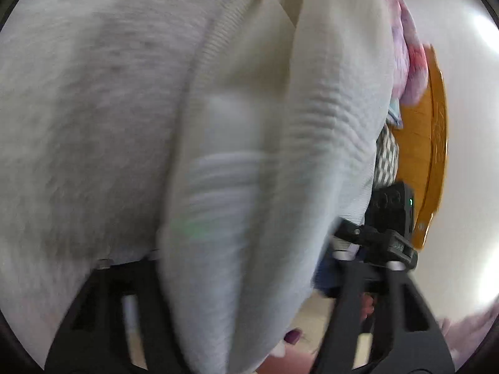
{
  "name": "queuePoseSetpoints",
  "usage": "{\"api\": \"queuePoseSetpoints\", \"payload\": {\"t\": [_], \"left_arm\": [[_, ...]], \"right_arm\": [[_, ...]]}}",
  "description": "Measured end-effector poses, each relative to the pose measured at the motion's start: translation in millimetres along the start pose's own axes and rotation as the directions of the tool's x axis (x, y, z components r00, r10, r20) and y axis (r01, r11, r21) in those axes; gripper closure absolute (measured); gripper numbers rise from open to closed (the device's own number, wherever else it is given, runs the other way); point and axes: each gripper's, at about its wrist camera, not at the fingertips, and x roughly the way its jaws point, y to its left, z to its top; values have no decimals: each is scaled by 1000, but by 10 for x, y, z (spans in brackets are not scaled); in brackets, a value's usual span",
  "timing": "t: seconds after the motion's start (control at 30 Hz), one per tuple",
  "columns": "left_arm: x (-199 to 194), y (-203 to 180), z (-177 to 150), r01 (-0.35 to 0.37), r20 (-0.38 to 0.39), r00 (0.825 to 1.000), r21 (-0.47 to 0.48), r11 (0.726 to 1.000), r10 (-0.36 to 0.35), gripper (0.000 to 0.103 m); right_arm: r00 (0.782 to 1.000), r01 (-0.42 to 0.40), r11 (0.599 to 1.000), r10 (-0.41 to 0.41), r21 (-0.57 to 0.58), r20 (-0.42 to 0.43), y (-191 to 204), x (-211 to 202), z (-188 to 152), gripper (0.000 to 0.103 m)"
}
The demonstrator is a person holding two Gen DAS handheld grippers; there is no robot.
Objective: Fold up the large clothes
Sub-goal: 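Grasp the folded jacket bundle with both tools and lift it, then carry the lifted jacket bundle with both tools toward the checkered garment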
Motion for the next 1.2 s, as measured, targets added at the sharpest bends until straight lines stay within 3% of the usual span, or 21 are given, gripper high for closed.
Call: {"api": "queuePoseSetpoints", "payload": {"t": [0.07,0.13,0.3,0.47,0.57,0.7,0.77,0.93,1.2], "left_arm": [[-105,-104,-70,26,38,999,-20,999,-25,65],[-243,-323,-147,-4,87,996,16,1000,3,66],[-458,-652,-441,-16,52,998,-5,1000,16,66],[-725,-1148,-816,-36,-15,999,39,999,37,67],[-768,-1120,-1125,-33,-33,999,34,999,34,67],[-919,-1454,-1528,-55,-24,998,87,995,57,67],[-979,-1688,-1762,-57,8,998,133,990,56,67],[-810,-2185,-2219,-41,65,997,185,982,30,66],[-4,-3003,-3001,-57,133,991,218,974,28,66]], "right_arm": [[998,40,999,-39,-32,47,183,-169,-91,61],[995,73,997,-71,-28,72,337,-320,-166,65],[987,125,988,-115,-89,109,634,-753,-511,68],[985,115,990,-102,-88,136,830,-1075,-800,68],[983,107,991,-94,-79,158,877,-1339,-1017,68],[976,93,991,-73,-92,207,894,-1774,-1371,68],[971,87,990,-59,-111,233,908,-1927,-1377,68],[945,85,980,-22,-179,326,741,-2577,-1675,68],[926,101,959,7,-264,378,144,-3456,-1957,68]]}}
